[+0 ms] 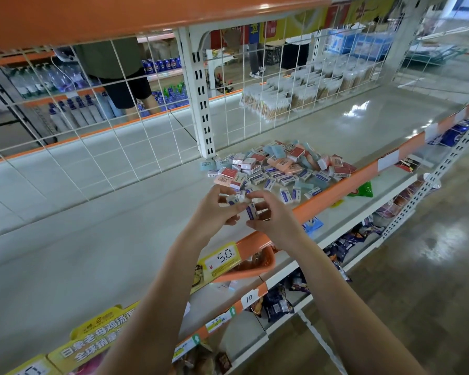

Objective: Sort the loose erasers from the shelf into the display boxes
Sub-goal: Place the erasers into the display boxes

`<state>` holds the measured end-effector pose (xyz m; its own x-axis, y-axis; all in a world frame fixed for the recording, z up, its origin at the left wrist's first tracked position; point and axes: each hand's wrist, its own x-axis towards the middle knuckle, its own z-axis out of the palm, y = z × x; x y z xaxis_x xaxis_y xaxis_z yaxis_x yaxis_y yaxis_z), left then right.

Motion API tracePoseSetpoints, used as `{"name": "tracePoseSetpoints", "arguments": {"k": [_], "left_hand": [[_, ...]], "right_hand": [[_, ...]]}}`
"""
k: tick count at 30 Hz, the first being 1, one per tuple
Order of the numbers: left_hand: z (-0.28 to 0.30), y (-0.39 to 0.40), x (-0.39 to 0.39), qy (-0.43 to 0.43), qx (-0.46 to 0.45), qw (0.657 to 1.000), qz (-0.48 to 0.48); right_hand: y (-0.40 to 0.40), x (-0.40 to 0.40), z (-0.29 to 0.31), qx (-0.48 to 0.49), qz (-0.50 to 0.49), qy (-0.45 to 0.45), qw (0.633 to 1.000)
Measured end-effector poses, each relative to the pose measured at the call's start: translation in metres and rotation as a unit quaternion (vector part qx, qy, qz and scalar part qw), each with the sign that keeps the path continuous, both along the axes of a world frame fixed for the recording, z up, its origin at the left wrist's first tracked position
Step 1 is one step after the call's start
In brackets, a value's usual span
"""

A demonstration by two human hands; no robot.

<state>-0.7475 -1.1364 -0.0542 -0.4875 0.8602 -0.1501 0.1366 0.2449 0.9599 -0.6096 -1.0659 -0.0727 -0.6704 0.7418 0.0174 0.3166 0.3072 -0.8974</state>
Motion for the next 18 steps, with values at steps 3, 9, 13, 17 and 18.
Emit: {"name": "tracePoseSetpoints", "arguments": {"k": [3,9,13,17,18], "left_hand": [[0.001,-0.002,0.003,-0.016,0.011,1.000,0.002],[0.000,-0.007,0.001,-0.063,0.002,0.998,0.013],[-0.001,-0.018,-0.008,-0.140,0.017,0.990,-0.014],[-0.003,-0.028,-0.012,-0.204,0.051,0.977,-0.041],[-0.004,-0.031,-0.012,-0.194,0.054,0.979,-0.038]], "right_hand": [[-0.002,-0.001,0.001,-0.019,0.002,0.008,1.000],[-0.005,-0.005,0.000,-0.068,-0.001,0.029,0.997],[-0.009,-0.008,-0.002,-0.104,-0.009,0.053,0.993],[-0.012,-0.009,-0.003,-0.103,-0.003,0.054,0.993],[-0.013,-0.010,-0.004,-0.099,0.001,0.050,0.994]]}}
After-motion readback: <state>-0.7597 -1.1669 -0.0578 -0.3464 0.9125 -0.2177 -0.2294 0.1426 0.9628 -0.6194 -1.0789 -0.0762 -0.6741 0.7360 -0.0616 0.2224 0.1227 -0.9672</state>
